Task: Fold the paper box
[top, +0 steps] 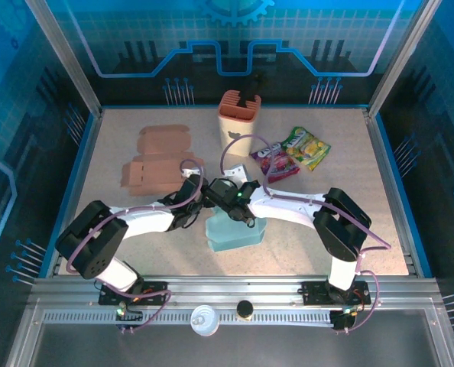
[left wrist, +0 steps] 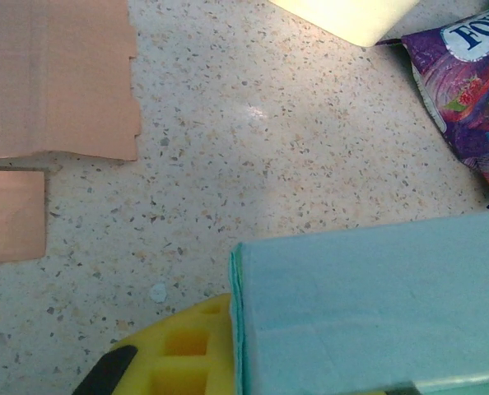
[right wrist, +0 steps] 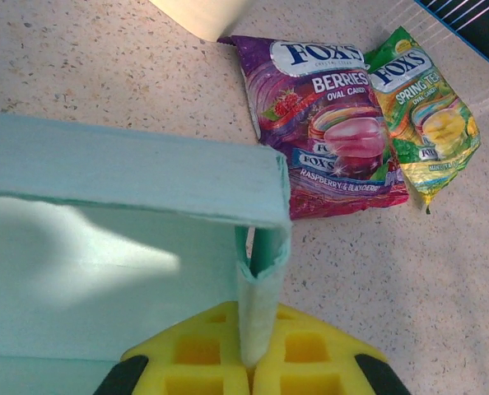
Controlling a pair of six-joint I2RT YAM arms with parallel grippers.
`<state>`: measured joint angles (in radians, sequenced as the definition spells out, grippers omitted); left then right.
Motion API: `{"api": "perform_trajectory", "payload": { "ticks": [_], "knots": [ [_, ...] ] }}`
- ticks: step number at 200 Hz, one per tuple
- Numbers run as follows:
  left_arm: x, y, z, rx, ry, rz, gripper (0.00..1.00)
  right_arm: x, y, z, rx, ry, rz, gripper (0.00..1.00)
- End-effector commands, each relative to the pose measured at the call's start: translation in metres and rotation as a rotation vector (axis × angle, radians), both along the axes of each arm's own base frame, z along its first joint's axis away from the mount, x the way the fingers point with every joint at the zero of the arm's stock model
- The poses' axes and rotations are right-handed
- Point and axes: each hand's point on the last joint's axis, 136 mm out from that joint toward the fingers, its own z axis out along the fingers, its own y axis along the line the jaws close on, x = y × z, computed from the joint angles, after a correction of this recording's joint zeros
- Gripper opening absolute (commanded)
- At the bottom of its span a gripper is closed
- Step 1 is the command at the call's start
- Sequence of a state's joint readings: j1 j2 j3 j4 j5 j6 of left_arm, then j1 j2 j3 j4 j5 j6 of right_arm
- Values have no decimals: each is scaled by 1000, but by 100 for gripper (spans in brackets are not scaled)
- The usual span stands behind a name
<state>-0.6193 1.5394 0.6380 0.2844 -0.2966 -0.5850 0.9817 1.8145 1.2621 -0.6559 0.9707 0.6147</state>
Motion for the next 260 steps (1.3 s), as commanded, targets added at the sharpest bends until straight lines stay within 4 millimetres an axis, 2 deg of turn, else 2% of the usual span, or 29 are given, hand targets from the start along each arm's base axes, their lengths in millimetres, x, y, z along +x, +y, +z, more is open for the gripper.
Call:
{"api": "perform_trajectory", "payload": {
  "ticks": [1, 53, 63, 78, 121, 166, 182, 260],
  "knots": [
    [-1, 7, -11, 79, 19, 33, 0, -12, -5, -18, -69, 60, 14, 0],
    [-2, 2, -10, 101, 29, 30, 0, -12, -6, -18, -55, 69, -5, 0],
    [-2, 1, -12, 95, 34, 30, 11, -13, -6, -19, -49, 74, -7, 0],
    [-3, -1, -13, 82, 34, 25, 18, -13, -6, -20, -44, 81, -11, 0],
    [0, -4, -19, 92, 43, 15, 19, -13, -8, -18, -34, 78, -12, 0],
    [3, -4, -19, 120, 50, 21, 9, -12, -9, -19, -27, 80, -14, 0],
    [2, -2, -18, 144, 53, 25, 0, -12, -9, -21, -27, 86, -16, 0],
    [0, -3, -13, 194, 80, 41, 0, -12, -11, -22, -27, 94, -35, 0]
  ]
}}
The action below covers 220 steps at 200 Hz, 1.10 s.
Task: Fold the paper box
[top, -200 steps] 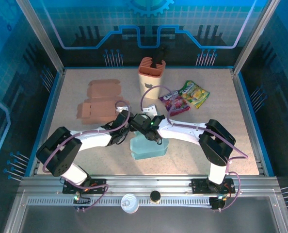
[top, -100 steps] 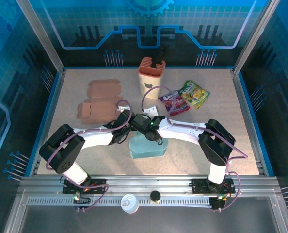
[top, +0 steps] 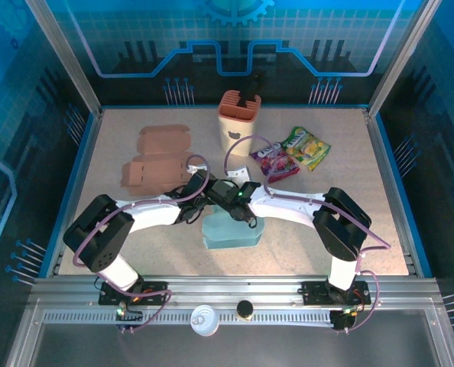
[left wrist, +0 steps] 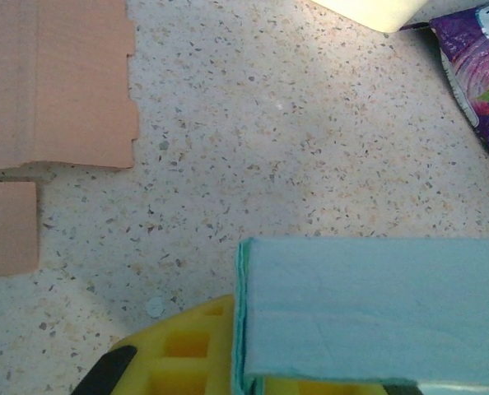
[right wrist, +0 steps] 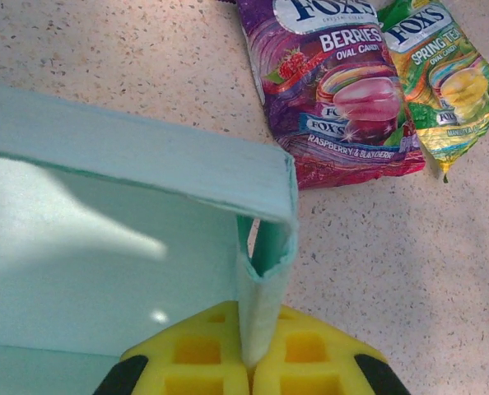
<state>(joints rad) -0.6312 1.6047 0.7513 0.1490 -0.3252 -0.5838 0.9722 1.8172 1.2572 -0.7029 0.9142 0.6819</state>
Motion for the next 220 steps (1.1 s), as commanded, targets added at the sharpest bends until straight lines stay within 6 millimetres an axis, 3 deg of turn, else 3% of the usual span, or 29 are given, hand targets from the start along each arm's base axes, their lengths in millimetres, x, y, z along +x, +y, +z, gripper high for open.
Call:
{"api": "perform_trajectory", "payload": {
  "ticks": [1, 27, 44, 91, 146, 176, 220],
  "knots": [
    [-8, 3, -8, 128, 20, 30, 0, -4, -5, -10, -58, 38, 6, 0],
    [-9, 0, -5, 135, 30, 18, 0, -5, -6, -11, -49, 45, 1, 0],
    [-12, -5, 3, 94, 31, 9, 28, -5, -7, -13, -44, 53, -5, 0],
    [-27, -13, 44, -56, 20, -18, 62, -8, -15, -24, -3, 104, -48, 0],
    [-53, -22, 75, -204, 56, -74, 66, -14, -30, -36, 92, 205, -142, 0],
    [-59, -6, 94, -233, -1, -21, 66, -19, -40, -40, 191, 259, -229, 0],
    [-74, 15, 122, -299, -72, 26, 64, -30, -48, -56, 552, 375, -421, 0]
  ]
}}
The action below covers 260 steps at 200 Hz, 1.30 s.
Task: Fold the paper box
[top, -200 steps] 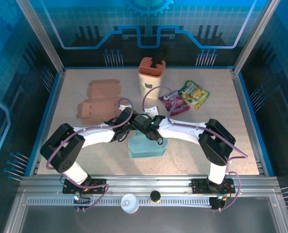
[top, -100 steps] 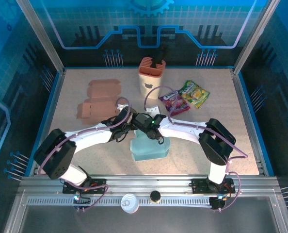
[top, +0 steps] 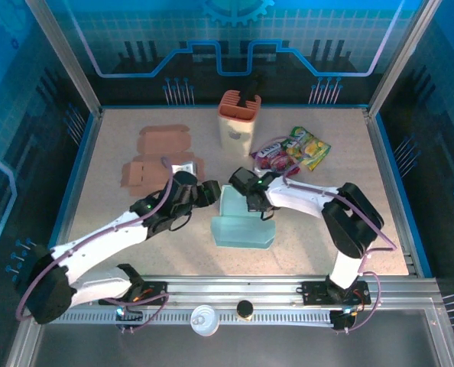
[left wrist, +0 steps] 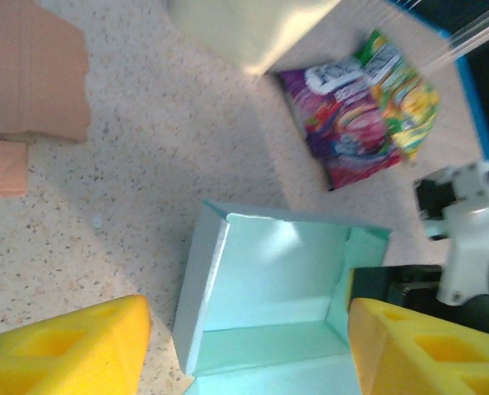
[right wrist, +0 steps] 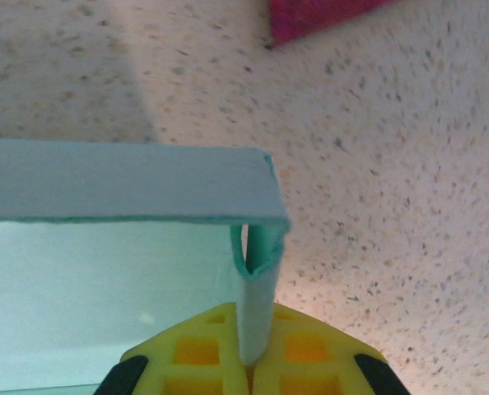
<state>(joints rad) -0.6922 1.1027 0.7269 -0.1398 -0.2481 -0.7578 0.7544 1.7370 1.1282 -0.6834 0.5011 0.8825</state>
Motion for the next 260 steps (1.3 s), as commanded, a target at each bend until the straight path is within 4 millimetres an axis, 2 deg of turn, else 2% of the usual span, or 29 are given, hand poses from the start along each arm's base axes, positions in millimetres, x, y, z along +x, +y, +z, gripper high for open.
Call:
{"api": "perform_trajectory", "payload": {
  "ticks": [1, 30, 55, 79, 95, 121, 160, 185, 192, 211, 260],
  "knots": [
    [-12, 13, 6, -22, -1, 36, 64, -17, -3, -8, 202, 93, -146, 0],
    [-24, 18, 6, -43, 12, 37, 61, -28, -16, 7, 317, 82, -363, 0],
    [-34, 16, -5, -28, 49, 19, 58, -49, -31, 1, 419, 171, -654, 0],
    [-42, 12, -11, -10, 61, -1, 56, -71, -47, 4, 394, 287, -879, 0],
    [-47, 9, -13, 5, 67, -16, 54, -79, -51, 8, 393, 313, -968, 0],
    [-52, 0, -24, 20, 91, -49, 52, -92, -48, 2, 440, 368, -1093, 0],
    [-60, -19, -44, 19, 116, -99, 50, -99, -38, -14, 489, 435, -1176, 0],
    [-66, -37, -50, 11, 119, -148, 49, -98, -32, -22, 519, 458, -1186, 0],
    [-67, -41, -51, 13, 117, -160, 49, -104, -35, -30, 510, 468, -1192, 3],
    [-69, -49, -53, 5, 112, -180, 48, -105, -35, -32, 518, 460, -1186, 11],
    [-67, -63, -52, -22, 95, -207, 48, -103, -36, -28, 563, 426, -1151, 32]
  ]
}}
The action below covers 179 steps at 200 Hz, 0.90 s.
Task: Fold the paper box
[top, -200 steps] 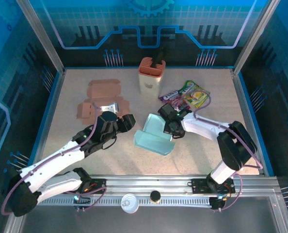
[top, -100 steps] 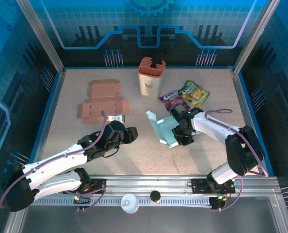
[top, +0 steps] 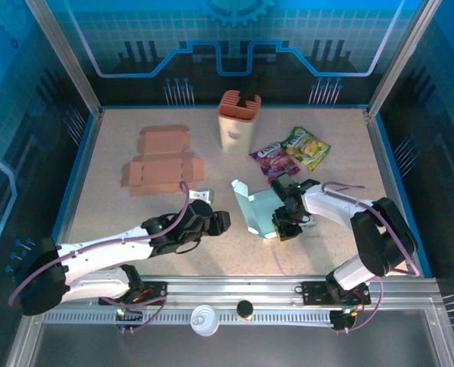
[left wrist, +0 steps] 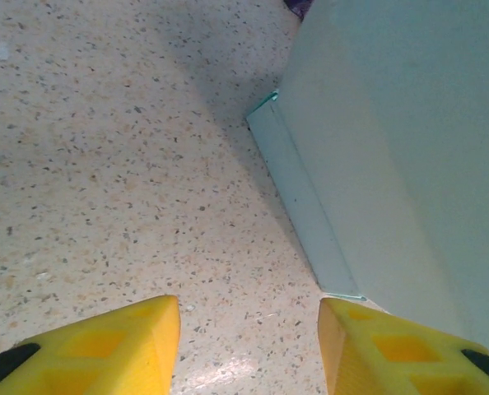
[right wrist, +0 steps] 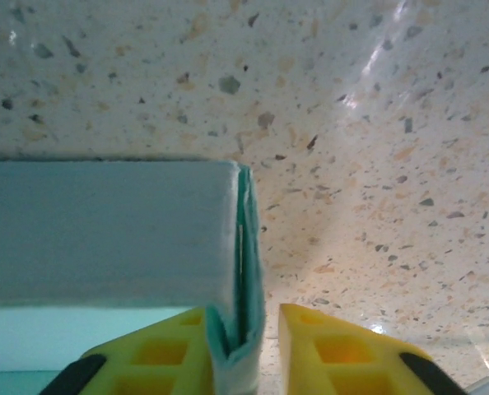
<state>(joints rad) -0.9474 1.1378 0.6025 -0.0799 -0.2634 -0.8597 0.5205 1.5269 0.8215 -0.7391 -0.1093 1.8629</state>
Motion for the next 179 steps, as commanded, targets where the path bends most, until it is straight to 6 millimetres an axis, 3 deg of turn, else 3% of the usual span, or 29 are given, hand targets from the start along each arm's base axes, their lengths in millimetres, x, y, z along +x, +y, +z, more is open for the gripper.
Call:
{"api": "perform_trajectory", "payload": {
  "ticks": [1, 49, 65, 82, 90, 101, 111, 124, 153, 179],
  "knots": [
    [0, -11, 3, -37, -9, -25, 48, 0, -2, 6, 20, -28, -21, 32],
    [3, -22, 4, -51, -13, -43, 48, 8, -17, 36, 3, -202, 1, 44],
    [4, -25, 5, -59, -16, -44, 48, 18, -31, 67, -68, -351, 68, 47],
    [4, -27, 6, -63, -20, -46, 48, 41, -38, 118, -160, -630, 257, 54],
    [4, -27, 6, -66, -22, -48, 48, 54, -28, 143, -170, -786, 413, 53],
    [4, -28, 7, -74, -28, -49, 48, 65, 5, 178, -118, -1023, 680, 49],
    [3, -28, 8, -82, -32, -51, 48, 57, 33, 201, -60, -1158, 889, 48],
    [1, -30, 7, -92, -35, -56, 48, 42, 52, 215, -58, -1191, 1086, 50],
    [-1, -25, 8, -98, -49, -35, 48, 22, 76, 202, -92, -998, 1394, 52],
    [-5, -18, 13, -109, -63, -25, 48, 26, 93, 196, -163, -907, 1503, 54]
  ]
}}
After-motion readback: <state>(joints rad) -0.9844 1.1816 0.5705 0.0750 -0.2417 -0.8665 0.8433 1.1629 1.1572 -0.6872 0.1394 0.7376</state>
